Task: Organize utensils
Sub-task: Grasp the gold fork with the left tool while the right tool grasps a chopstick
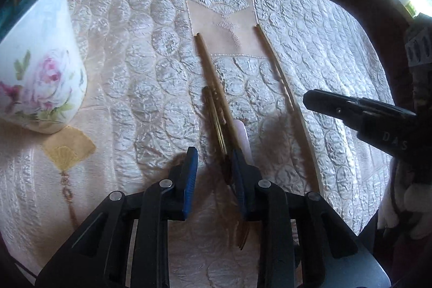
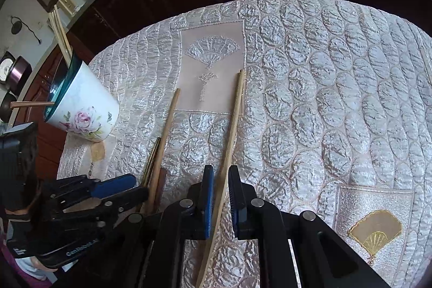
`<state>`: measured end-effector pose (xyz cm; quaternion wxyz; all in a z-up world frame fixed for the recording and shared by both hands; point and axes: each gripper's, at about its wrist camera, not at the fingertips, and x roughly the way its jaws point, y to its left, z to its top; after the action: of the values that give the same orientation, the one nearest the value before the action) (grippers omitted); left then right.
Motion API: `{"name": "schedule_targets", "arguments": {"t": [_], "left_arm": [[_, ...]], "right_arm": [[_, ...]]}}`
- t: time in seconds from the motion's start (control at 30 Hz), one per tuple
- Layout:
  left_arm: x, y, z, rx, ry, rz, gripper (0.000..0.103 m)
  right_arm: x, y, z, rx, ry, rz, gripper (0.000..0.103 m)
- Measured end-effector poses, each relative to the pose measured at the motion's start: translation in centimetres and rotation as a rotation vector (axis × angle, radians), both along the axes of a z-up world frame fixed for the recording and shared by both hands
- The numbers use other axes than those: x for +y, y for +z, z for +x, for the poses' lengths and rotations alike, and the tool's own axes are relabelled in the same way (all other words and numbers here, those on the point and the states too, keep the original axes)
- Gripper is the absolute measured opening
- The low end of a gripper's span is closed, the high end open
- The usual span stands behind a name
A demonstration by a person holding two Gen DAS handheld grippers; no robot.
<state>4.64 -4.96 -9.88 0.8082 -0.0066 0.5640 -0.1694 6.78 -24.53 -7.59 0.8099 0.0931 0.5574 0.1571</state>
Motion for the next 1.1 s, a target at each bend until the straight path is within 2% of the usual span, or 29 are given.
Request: {"name": "schedule_targets", "arguments": {"t": [0.13, 0.2, 0.57, 0.73, 0.93, 1.1], "left_arm": [[-0.3, -0.3, 0.2, -0.007, 0.009, 0.011, 0.018], [-0.2, -0.2, 0.3, -0.018, 0.016, 0.024, 0.011], [3.5, 1.0, 0.3, -0.009, 0.074, 0.003, 0.010], [4.2, 1.5, 1.5, -0.013, 0.113, -0.017, 0.014], [3.2, 1.2, 3.1, -0.004, 0.114, 0.043, 0.015], [2.4, 0.5, 3.6, 0.004, 0.093, 0.091, 0.015]], "right_arm": [[0.2, 0.1, -0.1, 0.000, 0.007, 0.003, 0.010], [0.2, -0.1, 0.0, 0.003, 0.004, 0.001, 0.010], [0.0, -1.0, 3.4, 0.020, -0.008, 0.003, 0.010], [0.7, -1.0, 5.3, 0.023, 0.009, -0.014, 0.010], [1.5, -1.3, 8.3, 0.043, 0.010, -0.014, 0.010], [2.5, -3.3, 10.0, 0.098, 0.034, -0.024, 0.010]]}}
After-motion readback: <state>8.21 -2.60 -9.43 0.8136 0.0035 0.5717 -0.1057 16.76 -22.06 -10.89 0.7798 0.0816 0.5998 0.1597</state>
